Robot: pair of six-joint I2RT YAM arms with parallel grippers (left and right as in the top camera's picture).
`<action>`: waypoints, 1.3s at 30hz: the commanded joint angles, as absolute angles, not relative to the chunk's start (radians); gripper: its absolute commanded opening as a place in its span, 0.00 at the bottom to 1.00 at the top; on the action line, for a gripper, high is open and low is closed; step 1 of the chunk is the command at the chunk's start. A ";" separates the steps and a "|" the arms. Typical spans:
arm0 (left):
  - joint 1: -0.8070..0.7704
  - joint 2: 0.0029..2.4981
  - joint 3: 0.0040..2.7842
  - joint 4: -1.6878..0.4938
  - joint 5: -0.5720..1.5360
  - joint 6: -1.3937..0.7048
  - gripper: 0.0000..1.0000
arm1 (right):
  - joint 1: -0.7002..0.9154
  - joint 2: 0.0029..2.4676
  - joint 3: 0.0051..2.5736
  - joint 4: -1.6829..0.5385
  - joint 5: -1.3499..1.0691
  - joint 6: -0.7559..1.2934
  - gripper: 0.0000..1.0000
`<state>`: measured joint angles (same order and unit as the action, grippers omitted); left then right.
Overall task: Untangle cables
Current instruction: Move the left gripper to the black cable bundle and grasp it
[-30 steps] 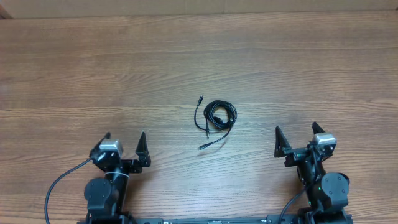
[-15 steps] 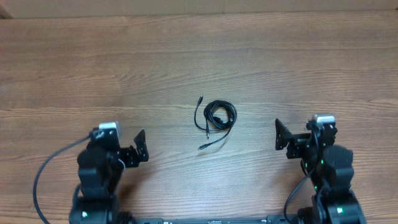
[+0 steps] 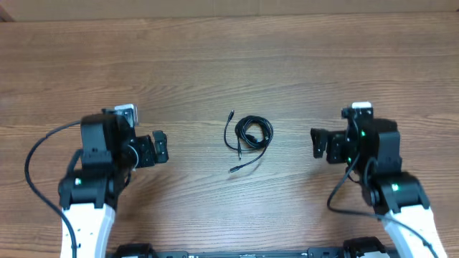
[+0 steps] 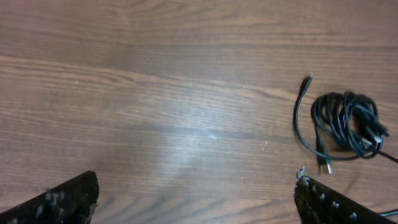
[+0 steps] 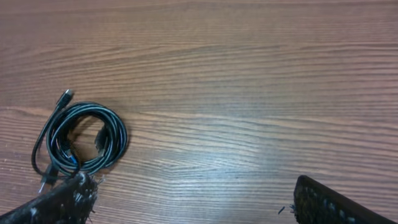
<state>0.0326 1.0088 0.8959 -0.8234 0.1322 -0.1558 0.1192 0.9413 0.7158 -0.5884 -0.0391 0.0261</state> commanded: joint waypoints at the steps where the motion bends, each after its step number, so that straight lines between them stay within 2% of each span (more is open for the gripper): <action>1: 0.026 1.060 0.931 -0.841 0.147 -0.165 1.00 | 0.121 0.989 0.796 -0.609 -0.074 0.030 1.00; 6: 0.026 1.132 0.931 -0.805 0.227 -0.194 1.00 | 0.121 0.997 0.802 -0.611 -0.156 0.030 1.00; 13: 0.020 1.201 0.931 -0.544 0.464 -0.290 1.00 | 0.121 0.996 0.802 -0.599 -0.223 0.030 1.00; 18: -0.058 1.267 0.936 -0.440 0.409 -0.324 1.00 | 0.121 0.996 0.802 -0.587 -0.223 0.030 1.00; 23: -0.198 1.375 1.007 -0.447 0.284 -0.321 1.00 | 0.121 0.997 0.802 -0.585 -0.221 0.030 1.00; 31: -0.358 1.573 1.099 -0.415 0.258 -0.365 0.84 | 0.121 0.997 0.802 -0.585 -0.210 0.030 1.00; 34: -0.409 1.641 1.099 -0.379 0.230 -0.376 0.75 | 0.121 0.997 0.802 -0.585 -0.210 0.030 1.00; 39: -0.475 1.743 1.099 -0.341 0.146 -0.432 0.72 | 0.121 0.997 0.802 -0.585 -0.210 0.030 1.00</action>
<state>-0.4442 1.6928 1.0801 -0.3595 0.2127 -0.3882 0.1192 0.9981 0.7700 -0.5919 -0.2108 0.0261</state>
